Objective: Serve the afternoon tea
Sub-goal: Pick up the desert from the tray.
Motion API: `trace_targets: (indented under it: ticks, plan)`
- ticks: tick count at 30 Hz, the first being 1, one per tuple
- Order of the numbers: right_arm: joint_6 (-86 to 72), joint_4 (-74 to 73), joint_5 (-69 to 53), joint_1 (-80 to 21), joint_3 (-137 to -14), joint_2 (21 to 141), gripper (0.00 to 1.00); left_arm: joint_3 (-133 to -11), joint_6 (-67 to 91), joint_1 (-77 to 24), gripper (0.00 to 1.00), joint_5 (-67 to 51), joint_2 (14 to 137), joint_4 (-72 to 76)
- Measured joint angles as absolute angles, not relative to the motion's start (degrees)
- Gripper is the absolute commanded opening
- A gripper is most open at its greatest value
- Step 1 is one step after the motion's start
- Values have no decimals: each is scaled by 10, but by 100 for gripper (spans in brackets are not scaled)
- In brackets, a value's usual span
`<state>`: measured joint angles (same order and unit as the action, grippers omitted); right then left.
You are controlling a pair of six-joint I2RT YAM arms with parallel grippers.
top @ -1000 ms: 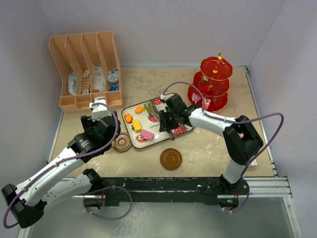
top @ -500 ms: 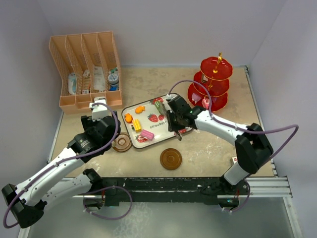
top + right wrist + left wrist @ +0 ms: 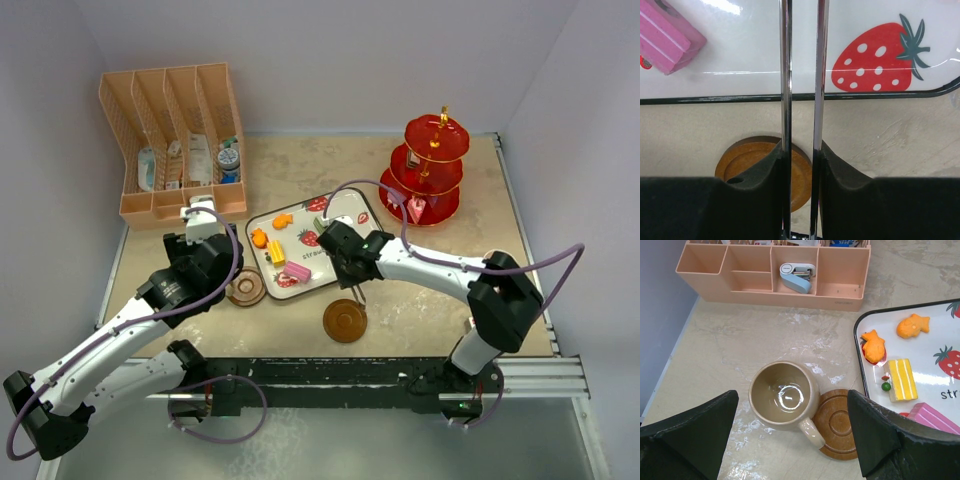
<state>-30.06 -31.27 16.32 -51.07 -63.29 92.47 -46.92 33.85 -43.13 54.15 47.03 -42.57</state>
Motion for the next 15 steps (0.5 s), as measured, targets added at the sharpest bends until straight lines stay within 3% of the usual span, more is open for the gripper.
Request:
trace_targets:
  ticks: [15]
  plan:
    - [-319, -312, 134, -517, -640, 875, 38, -469, 338, -432, 87, 542, 468, -426]
